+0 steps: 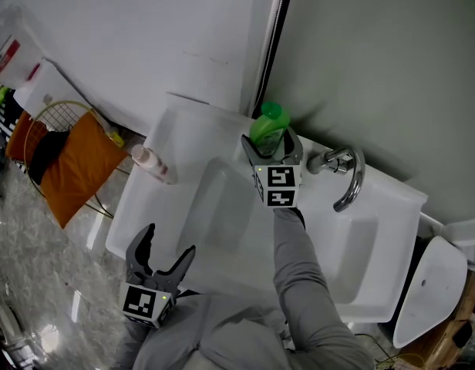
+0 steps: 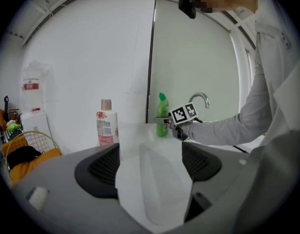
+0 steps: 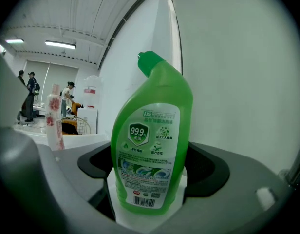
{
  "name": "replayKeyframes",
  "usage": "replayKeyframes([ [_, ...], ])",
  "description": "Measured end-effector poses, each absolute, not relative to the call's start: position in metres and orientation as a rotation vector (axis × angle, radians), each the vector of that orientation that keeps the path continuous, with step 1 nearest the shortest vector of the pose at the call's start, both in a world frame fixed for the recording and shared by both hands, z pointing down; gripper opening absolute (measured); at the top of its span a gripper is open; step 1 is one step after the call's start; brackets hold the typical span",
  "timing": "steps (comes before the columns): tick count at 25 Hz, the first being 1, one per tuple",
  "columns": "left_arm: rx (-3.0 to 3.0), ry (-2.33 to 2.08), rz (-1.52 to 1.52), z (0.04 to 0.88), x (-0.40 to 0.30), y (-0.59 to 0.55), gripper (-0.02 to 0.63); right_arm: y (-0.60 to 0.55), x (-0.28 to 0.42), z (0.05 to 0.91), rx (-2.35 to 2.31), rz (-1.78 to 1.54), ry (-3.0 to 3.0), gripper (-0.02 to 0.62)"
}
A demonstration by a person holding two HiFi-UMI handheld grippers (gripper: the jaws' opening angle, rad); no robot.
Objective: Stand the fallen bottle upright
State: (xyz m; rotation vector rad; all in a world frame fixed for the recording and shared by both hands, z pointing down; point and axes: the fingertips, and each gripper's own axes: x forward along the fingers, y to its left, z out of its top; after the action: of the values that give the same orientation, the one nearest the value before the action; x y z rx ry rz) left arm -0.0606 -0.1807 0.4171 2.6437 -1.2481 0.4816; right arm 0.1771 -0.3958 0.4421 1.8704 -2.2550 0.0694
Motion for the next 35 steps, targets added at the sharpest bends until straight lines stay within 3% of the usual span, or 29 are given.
replayKeyframes([
  [18,2.636,-1.263,0.460,0.413,-0.062,-0.180,0.428,-0.389,0.176,0.449,1.847,0.040,-2.267,0.436],
  [35,2.683,-1.271,0.334,0.402,-0.069,-0.174,0.428,-0.340,0.178,0.382,1.976,-0.113,-2.317,0.436],
])
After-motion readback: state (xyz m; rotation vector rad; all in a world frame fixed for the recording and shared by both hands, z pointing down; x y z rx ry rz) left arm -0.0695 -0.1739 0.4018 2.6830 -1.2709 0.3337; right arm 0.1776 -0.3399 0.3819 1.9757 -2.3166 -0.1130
